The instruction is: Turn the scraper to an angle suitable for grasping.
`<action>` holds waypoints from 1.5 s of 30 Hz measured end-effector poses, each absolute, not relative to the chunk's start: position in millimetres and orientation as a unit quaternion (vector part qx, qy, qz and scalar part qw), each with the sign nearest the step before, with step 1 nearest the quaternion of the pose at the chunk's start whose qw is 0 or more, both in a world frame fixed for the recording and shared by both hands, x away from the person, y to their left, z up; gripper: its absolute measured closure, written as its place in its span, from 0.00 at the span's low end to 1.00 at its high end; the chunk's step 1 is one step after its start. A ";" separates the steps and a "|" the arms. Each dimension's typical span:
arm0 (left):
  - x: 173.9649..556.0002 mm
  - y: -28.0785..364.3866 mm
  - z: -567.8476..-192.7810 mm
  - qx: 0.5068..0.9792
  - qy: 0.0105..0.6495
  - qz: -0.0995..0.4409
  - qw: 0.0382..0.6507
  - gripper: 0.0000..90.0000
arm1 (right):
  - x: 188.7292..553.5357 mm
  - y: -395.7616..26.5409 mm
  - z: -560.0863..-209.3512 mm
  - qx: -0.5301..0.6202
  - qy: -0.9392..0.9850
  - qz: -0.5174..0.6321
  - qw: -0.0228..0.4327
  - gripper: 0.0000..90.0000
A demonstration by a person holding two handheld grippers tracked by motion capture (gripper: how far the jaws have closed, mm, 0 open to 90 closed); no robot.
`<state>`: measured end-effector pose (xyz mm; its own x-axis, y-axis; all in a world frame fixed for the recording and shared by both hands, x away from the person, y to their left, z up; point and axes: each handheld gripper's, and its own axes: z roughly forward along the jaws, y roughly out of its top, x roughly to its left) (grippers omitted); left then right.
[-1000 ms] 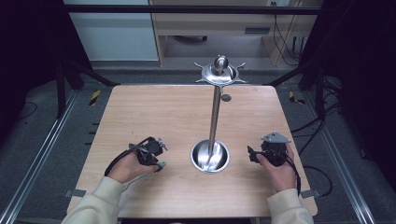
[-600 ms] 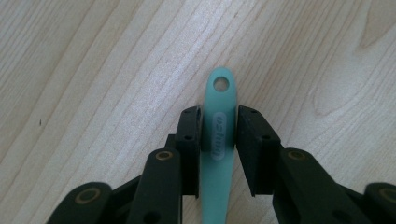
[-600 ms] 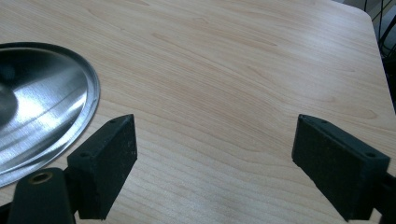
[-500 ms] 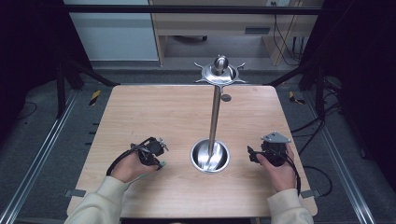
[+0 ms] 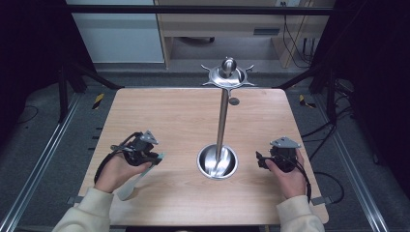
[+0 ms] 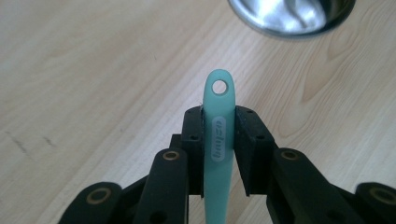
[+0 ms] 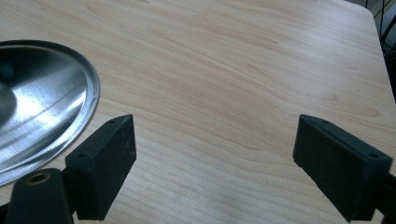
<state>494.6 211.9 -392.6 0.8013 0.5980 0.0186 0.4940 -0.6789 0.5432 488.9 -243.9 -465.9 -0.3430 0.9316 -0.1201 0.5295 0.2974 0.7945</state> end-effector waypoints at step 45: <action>465.1 173.9 -242.7 0.823 0.241 0.199 0.474 0.83 | 487.1 -238.9 -466.0 0.470 0.750 0.351 0.305 0.14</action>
